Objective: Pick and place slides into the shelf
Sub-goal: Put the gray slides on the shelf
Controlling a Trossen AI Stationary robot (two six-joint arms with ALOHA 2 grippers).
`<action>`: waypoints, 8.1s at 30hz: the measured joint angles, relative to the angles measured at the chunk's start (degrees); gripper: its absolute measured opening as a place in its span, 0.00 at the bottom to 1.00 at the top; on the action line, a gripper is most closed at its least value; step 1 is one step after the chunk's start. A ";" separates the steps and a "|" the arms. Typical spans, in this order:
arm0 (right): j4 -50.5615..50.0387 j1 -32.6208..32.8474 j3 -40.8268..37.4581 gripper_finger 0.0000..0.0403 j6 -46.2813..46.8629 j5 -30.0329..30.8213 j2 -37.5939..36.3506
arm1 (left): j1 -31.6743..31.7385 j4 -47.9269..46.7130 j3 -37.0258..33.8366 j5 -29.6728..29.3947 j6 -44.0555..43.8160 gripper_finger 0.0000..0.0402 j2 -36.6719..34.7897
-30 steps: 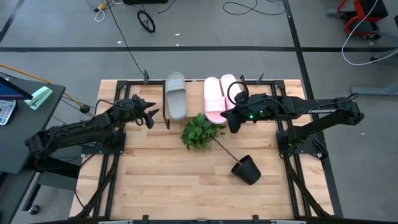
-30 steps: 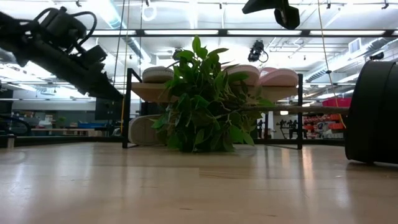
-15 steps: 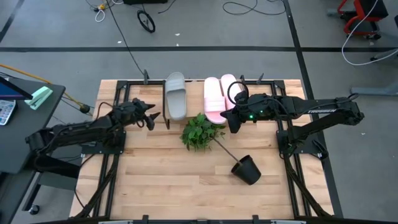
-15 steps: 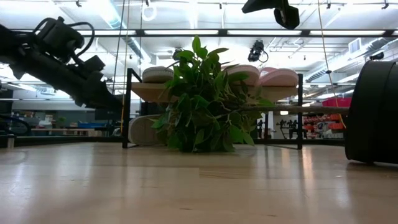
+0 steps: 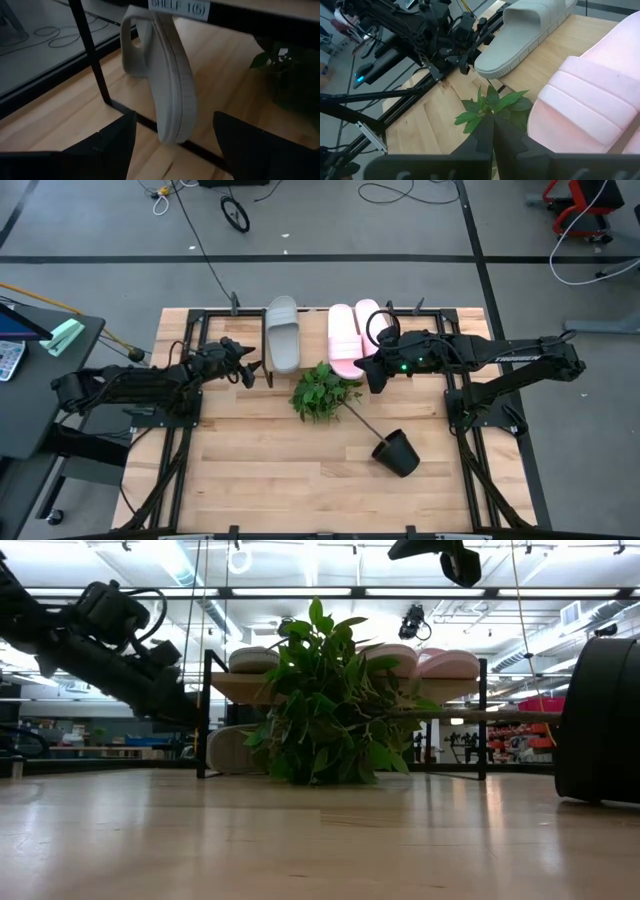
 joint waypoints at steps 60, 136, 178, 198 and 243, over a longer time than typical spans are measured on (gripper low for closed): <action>1.33 0.02 0.00 0.03 1.33 0.00 0.00 | -2.86 -0.84 8.17 -4.39 2.25 0.14 17.12; 1.55 0.08 0.02 0.03 -4.78 -0.71 0.00 | -23.14 -87.55 42.34 -2.80 -45.86 0.14 -13.12; 9.24 0.08 0.02 0.03 -15.26 -8.28 -0.02 | -35.06 -118.58 116.03 -25.27 -41.90 0.13 31.78; 8.41 0.06 0.02 0.03 -17.69 -13.98 -0.04 | -30.10 -113.30 123.84 -34.68 -35.25 0.13 53.71; 0.66 0.08 0.07 0.02 -18.32 -12.28 -0.92 | -30.26 -118.70 123.80 -37.14 -39.85 0.13 63.64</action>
